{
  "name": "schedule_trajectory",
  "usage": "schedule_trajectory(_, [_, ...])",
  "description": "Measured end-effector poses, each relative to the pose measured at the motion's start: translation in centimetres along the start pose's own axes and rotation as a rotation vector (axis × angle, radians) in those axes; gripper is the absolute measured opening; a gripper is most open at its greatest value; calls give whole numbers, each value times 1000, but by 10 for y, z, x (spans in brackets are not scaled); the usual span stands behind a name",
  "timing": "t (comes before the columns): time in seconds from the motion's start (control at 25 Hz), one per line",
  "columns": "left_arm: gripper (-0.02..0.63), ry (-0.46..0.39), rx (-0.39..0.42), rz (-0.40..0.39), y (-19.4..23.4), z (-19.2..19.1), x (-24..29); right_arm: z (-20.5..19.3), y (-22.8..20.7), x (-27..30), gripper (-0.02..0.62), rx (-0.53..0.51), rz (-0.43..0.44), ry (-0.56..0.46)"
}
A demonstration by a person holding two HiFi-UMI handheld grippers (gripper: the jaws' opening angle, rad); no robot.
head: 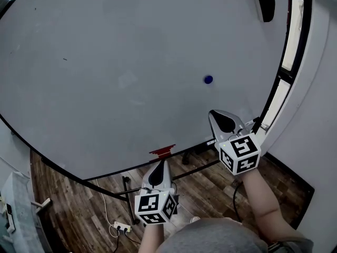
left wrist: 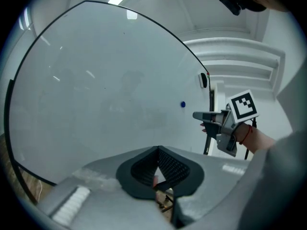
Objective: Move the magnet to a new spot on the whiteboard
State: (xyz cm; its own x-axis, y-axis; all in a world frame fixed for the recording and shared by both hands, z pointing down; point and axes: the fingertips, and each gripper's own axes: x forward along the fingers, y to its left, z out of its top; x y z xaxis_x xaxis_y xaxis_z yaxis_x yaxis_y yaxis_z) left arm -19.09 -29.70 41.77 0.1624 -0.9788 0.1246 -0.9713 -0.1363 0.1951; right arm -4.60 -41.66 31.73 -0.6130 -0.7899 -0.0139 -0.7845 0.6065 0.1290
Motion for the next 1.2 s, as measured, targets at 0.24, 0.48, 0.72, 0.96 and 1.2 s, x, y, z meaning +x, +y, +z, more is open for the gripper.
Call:
schedule_trajectory(0.24, [5,10,-1,-11,10,-1,12,25,-28,25,0,-31,-68,-26])
schedule_trajectory(0.48, [5,15,-2,-20,16,0,17,43,-39,43,68,-58,-89,-33])
schedule_trajectory(0.72, [5,20,-3,-21,21,-3,19,52,-49,55,140,-69,-128,-40])
schedule_trajectory(0.96, [5,18,-16,-14,29,-5,20,51,-54,66,141,-80,-155,-22])
schedule_trajectory(1.2, [5,19,-22,-16,33,-6,23,46,-56,73,135,-90,-158,-2])
